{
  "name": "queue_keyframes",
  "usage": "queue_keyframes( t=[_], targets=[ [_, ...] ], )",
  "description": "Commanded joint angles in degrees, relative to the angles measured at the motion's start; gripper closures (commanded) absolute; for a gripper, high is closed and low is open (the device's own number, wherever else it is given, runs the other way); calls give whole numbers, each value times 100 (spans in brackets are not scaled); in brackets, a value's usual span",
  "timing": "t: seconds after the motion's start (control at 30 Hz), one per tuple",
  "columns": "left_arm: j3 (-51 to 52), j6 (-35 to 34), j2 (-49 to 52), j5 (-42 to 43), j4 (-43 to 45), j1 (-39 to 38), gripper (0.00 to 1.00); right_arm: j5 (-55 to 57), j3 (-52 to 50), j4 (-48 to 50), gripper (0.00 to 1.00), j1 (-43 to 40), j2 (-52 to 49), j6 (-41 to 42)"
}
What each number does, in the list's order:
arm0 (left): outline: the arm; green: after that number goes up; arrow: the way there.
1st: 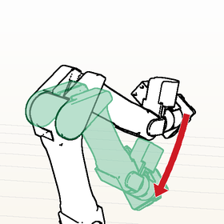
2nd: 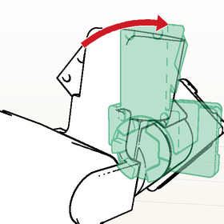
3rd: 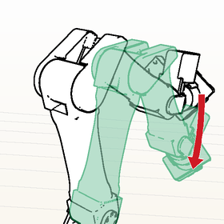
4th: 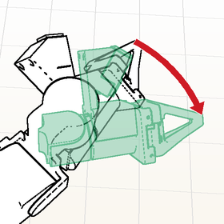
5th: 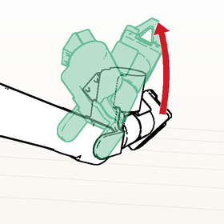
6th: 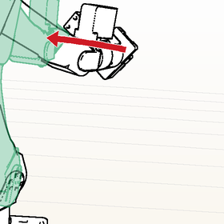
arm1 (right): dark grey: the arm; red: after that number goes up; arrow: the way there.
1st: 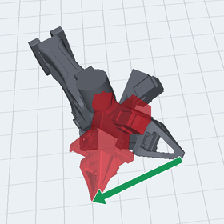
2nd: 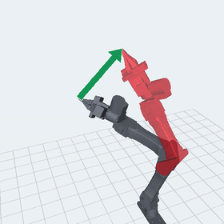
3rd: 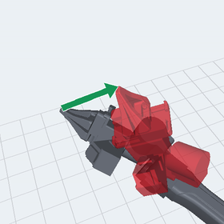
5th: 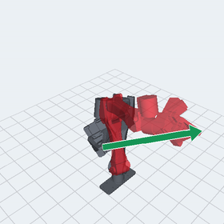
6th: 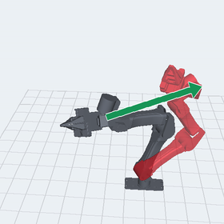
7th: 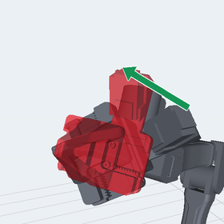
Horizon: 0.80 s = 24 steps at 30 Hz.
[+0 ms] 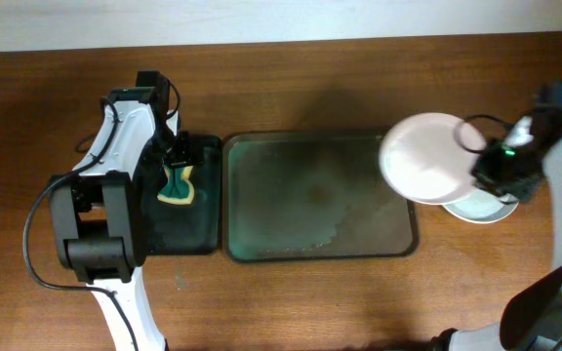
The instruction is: Clean dirty plates on tray and stack at the side
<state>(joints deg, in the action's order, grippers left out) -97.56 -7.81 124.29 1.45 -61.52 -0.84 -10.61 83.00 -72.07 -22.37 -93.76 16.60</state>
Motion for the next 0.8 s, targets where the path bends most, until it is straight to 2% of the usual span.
queue_keyframes(
  t=[0.0, 0.13, 0.27, 0.33, 0.43, 0.5, 0.57, 0.77],
  targets=[
    [-601, -31, -431, 22, 20, -22, 1, 138, -125, 39, 96, -992, 37, -299],
    [-1040, -28, -815, 20, 22, -22, 0, 136, -413, 315, 96, -1668, 37, -527],
    [-1226, -28, -1285, -24, 28, -22, 1, 136, -737, 802, 95, -1729, -33, -568],
    [-1228, -28, -1541, -136, 37, -22, 1, 168, -782, 929, 90, -1698, -164, -566],
    [-1228, -28, -1954, -345, 92, -22, 1, 181, -782, 1001, 90, -1700, -345, -566],
    [-1228, -28, -2129, -439, 122, -22, 1, 177, -778, 1047, 83, -1703, -348, -564],
    [-1228, -31, -2190, -426, 105, -22, 1, -22, -669, 966, 75, -1700, -348, -573],
    [-1226, -31, -2188, -426, 105, -22, 0, -181, 282, -15, 68, -1311, -35, -1045]
  ],
)
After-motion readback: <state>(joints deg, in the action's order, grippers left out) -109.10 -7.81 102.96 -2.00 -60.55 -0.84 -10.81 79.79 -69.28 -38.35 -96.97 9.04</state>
